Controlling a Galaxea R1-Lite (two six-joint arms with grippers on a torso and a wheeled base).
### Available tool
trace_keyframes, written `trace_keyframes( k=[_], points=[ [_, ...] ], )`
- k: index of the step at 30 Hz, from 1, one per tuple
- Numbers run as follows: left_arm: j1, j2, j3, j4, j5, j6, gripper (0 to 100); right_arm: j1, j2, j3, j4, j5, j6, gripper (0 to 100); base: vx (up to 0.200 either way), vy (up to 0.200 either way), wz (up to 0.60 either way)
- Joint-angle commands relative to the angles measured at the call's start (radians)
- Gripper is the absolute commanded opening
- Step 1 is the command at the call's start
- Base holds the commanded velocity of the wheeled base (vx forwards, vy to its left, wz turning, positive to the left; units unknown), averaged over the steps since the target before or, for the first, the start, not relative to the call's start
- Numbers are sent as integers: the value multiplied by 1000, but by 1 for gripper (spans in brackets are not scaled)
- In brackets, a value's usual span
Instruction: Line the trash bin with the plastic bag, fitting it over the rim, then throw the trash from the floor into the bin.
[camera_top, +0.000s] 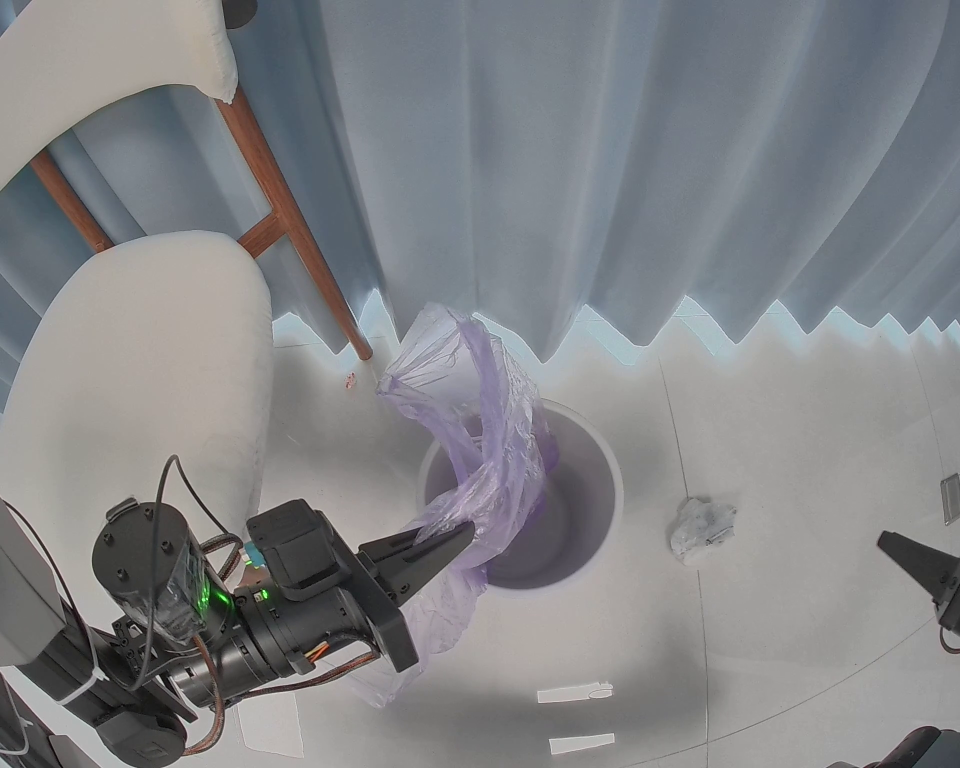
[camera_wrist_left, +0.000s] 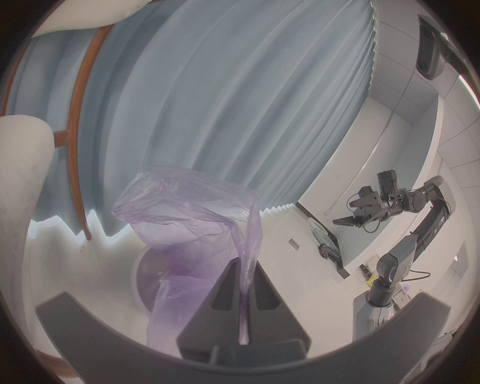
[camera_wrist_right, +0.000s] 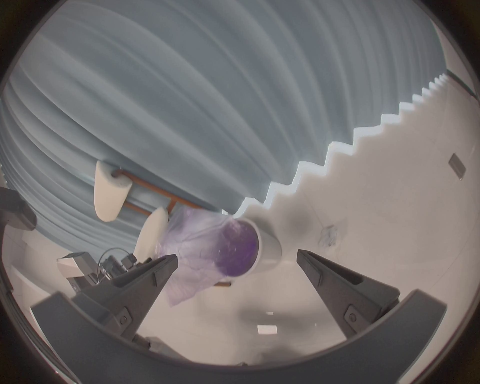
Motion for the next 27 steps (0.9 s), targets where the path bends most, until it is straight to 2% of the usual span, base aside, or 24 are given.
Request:
trace_keyframes(
  k=[1, 3, 4, 12, 20, 23, 27],
  points=[
    [10, -11, 1, 1, 22, 20, 0, 94, 244, -36, -28, 37, -26, 100, 0, 0, 0],
    [10, -11, 2, 1, 22, 20, 0, 122, 287, -53, -39, 37, -26, 100, 0, 0, 0],
    [10, -8, 20, 1, 17, 32, 0, 177, 382, -90, -65, 37, -28, 100, 0, 0, 0],
    [-3, 6, 74, 1, 9, 54, 0, 298, 513, -74, -234, 37, -26, 100, 0, 0, 0],
    [-51, 107, 82, -1, 9, 52, 0, 374, 568, -61, -381, 39, -31, 100, 0, 0, 0],
    [-57, 118, 79, -1, 12, 54, 0, 406, 597, -90, -399, 36, -26, 100, 0, 0, 0],
    [-62, 118, 80, -1, 12, 55, 0, 412, 649, -139, -399, 33, -25, 100, 0, 0, 0]
  ],
)
